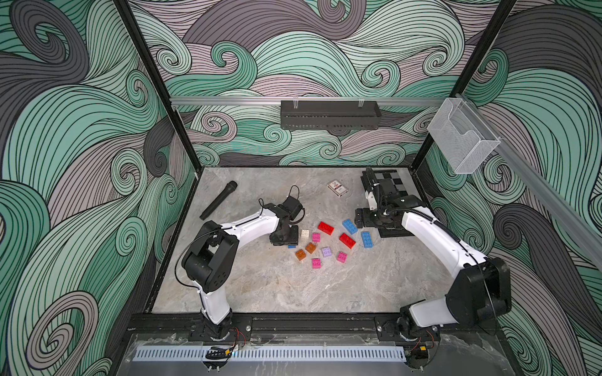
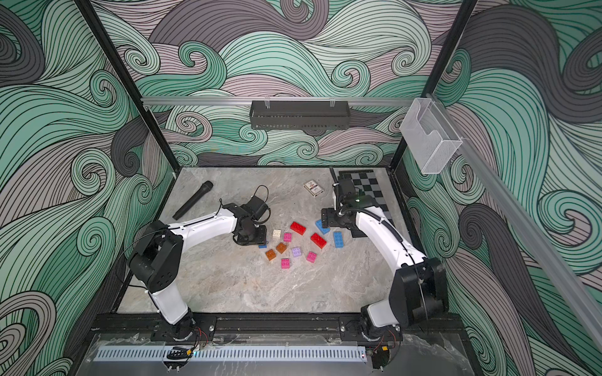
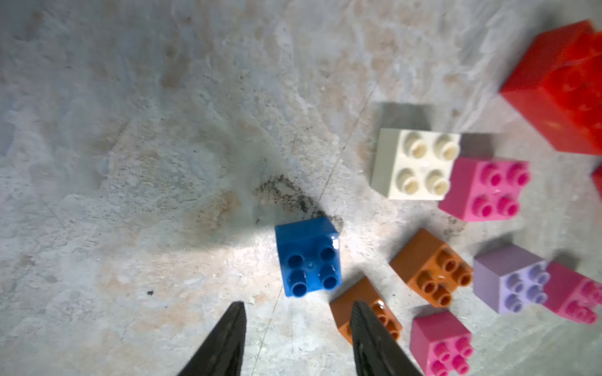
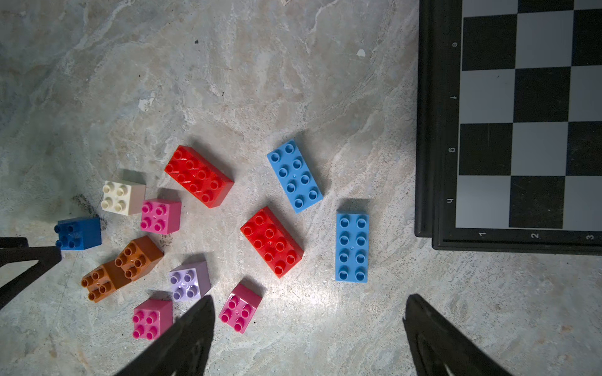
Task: Assemble the letter p with lego
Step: Pick up the lego brick from the center of the board.
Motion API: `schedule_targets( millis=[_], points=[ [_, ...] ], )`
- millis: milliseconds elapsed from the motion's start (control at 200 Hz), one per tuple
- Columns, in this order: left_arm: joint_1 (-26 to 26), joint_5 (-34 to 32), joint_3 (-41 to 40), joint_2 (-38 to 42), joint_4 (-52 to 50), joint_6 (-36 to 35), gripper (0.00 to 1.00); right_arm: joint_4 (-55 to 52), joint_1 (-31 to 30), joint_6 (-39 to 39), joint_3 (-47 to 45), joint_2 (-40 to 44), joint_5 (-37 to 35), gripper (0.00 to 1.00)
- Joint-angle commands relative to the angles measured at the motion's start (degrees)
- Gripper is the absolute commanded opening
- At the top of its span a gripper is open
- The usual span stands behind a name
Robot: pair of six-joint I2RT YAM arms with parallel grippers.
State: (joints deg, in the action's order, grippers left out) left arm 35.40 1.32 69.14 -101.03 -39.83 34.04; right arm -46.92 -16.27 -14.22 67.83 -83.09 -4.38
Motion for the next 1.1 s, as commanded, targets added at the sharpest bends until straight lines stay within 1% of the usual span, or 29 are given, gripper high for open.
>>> schedule_targets(
  millis=[0, 355, 565, 961, 1066, 1096],
  points=[
    [0.4, -1.3, 0.3, 1.8, 1.6, 1.5, 0.54, -0.3, -0.5, 0.0, -0.5, 1.5, 0.1, 0.91],
    [0.5, -2.0, 0.7, -3.1, 3.0, 2.6, 0.53, 0.2, -1.1, 0.2, -1.0, 1.6, 0.5, 0.92],
    [0.5, -2.1, 1.1, -4.8, 3.7, 2.8, 0.51, 0.4, -1.2, 0.3, -1.0, 1.5, 0.7, 0.92],
    [1.0, -2.6, 2.2, -6.6, 2.8, 2.6, 0.42, 0.5, -1.5, 0.5, -1.2, 1.2, 1.1, 0.92],
    [1.1, -2.8, 2.4, -6.9, 2.6, 2.4, 0.36, 0.7, -1.5, 0.6, -1.2, 1.3, 1.1, 0.92],
    [1.2, -2.9, 2.6, -7.0, 2.6, 2.4, 0.36, 0.6, -1.6, 0.5, -1.2, 1.4, 1.1, 0.92]
  ],
)
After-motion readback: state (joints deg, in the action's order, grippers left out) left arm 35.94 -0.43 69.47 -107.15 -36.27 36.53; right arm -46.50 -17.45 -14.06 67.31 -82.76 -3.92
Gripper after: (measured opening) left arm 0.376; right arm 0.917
